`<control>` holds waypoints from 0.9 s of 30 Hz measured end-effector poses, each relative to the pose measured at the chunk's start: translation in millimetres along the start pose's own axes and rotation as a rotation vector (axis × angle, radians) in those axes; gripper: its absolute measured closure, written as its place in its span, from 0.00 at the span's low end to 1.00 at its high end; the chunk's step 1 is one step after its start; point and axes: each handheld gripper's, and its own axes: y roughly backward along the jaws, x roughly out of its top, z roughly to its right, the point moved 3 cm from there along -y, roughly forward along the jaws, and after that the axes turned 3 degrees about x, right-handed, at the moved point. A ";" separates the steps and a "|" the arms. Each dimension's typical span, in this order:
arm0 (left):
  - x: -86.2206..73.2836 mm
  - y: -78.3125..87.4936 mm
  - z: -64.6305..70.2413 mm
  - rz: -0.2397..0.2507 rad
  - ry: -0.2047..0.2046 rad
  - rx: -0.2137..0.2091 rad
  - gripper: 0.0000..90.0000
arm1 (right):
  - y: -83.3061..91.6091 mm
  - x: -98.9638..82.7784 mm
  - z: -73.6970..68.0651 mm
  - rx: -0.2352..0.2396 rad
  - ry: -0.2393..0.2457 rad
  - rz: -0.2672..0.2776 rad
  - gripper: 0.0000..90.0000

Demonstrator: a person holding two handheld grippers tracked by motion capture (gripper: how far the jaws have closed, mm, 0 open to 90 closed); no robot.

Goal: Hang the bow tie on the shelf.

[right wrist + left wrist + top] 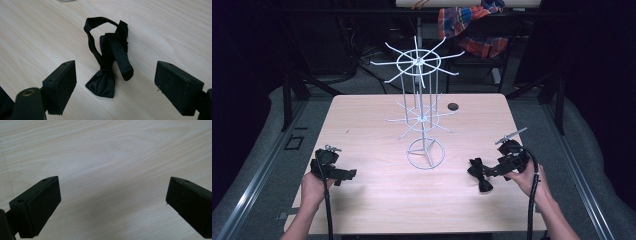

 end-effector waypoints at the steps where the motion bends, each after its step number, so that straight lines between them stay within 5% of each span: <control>1: 0.0 -0.1 0.0 0.000 0.000 0.000 0.00 | -0.2 0.7 -0.4 0.000 0.002 -0.005 0.21; 13: 0.2 -0.7 0.5 -0.006 -0.001 0.000 0.00 | -11.1 13.9 -14.1 -0.008 0.037 0.008 0.51; 21: 0.1 -1.2 0.6 -0.007 -0.003 0.001 0.00 | -13.6 19.9 -21.3 -0.018 0.069 0.027 0.62; 27: -0.1 -1.7 0.5 -0.013 -0.007 -0.001 0.00 | -18.0 23.6 -24.5 -0.021 0.068 0.032 0.83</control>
